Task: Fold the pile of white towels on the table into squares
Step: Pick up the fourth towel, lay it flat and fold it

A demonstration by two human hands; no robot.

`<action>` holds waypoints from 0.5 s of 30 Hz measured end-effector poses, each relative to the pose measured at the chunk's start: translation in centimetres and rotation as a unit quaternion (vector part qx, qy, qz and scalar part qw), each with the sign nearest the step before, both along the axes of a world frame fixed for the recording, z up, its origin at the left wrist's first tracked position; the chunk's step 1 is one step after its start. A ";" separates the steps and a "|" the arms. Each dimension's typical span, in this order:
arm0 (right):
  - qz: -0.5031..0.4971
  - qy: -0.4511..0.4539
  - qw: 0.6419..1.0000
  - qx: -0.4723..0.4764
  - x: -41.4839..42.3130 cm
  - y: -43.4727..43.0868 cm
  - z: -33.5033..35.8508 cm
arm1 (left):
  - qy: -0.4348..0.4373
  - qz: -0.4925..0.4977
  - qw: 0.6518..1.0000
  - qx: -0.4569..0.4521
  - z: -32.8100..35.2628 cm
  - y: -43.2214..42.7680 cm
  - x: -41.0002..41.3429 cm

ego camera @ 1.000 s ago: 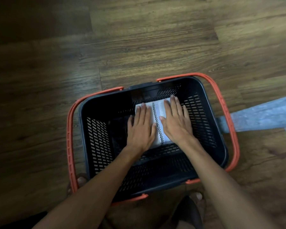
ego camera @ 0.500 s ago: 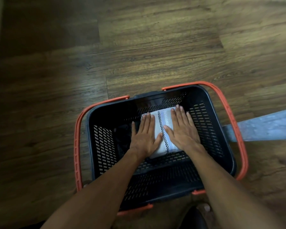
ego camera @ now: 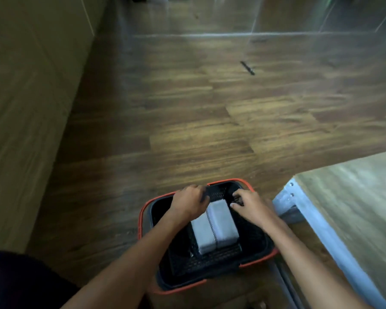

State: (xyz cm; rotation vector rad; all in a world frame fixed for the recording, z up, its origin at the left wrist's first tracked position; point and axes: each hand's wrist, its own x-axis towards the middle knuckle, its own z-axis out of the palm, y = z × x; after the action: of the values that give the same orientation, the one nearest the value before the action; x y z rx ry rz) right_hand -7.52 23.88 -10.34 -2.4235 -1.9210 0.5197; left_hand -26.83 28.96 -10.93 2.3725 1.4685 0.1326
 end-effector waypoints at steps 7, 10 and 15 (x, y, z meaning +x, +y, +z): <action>-0.069 0.055 0.992 0.092 0.2 -5.9 15.5 | -0.043 -0.026 0.996 0.077 14.7 -3.9 -0.5; -0.079 0.056 0.986 0.135 0.4 -9.5 20.3 | -0.059 -0.046 0.992 0.102 19.2 -6.4 0.2; -0.140 0.032 0.976 0.164 2.1 -16.3 26.0 | -0.065 -0.104 0.985 0.120 24.5 -10.6 3.6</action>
State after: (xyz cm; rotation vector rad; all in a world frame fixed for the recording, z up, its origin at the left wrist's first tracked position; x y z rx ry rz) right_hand -5.44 7.57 15.68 -2.3667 -1.4648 0.2427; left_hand -23.27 18.36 13.55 2.6351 1.1934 0.4264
